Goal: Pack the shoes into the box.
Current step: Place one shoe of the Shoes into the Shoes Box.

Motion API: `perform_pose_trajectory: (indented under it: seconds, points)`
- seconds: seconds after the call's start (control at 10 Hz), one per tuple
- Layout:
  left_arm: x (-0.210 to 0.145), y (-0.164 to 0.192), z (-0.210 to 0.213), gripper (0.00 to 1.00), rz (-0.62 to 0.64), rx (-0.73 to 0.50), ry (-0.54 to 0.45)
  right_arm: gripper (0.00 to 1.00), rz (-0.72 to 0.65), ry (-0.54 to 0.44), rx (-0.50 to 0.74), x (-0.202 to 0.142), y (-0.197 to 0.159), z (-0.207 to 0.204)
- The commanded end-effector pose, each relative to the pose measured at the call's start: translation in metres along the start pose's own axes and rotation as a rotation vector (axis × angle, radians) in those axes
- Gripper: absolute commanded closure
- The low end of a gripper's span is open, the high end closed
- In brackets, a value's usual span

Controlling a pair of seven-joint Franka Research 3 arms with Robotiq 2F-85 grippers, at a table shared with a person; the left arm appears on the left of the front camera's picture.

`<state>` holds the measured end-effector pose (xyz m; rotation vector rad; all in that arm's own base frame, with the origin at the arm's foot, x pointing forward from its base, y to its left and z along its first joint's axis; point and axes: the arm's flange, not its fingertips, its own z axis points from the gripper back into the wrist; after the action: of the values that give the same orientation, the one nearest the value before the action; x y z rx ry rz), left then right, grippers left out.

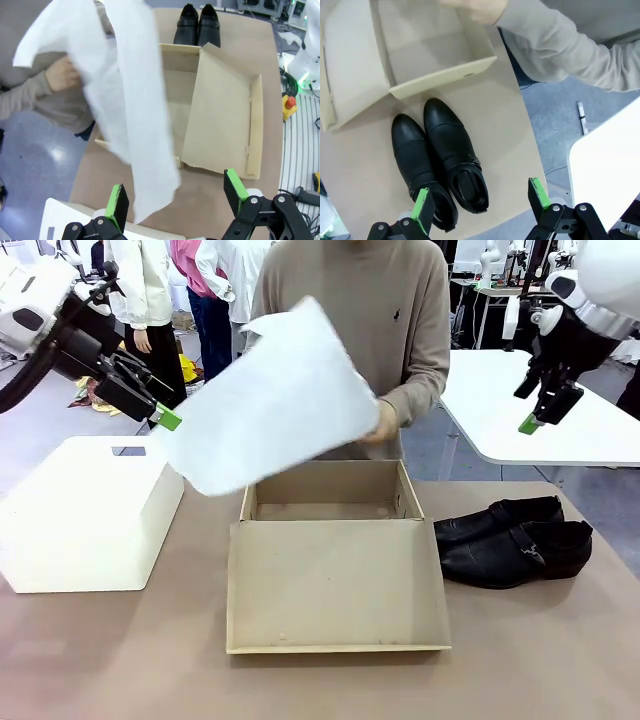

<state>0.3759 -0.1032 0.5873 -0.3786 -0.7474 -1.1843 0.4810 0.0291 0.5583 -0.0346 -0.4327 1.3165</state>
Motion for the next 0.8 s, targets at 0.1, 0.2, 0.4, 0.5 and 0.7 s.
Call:
perform_pose_trajectory:
  seconds: [0.1,0.2,0.4,0.5,0.7]
  points:
    - [-0.001,0.001,0.002,0.0,-0.011,-0.009,-0.013,0.0,0.018,0.049,0.071,-0.009,-0.028,-0.015]
    - [-0.001,0.001,0.002,0.0,-0.011,-0.009,-0.013,0.0,-0.009,0.045,0.089,-0.012,-0.032,-0.022]
    - [-0.001,0.001,0.002,0.0,-0.011,-0.009,-0.013,0.0,-0.008,0.03,0.041,-0.009,-0.015,-0.017]
    - [-0.001,0.001,0.002,0.0,-0.011,-0.009,-0.013,0.0,-0.008,0.03,0.041,-0.009,-0.015,-0.017]
    - [-0.001,0.001,0.002,0.0,-0.011,-0.009,-0.013,0.0,-0.008,0.03,0.041,-0.009,-0.015,-0.017]
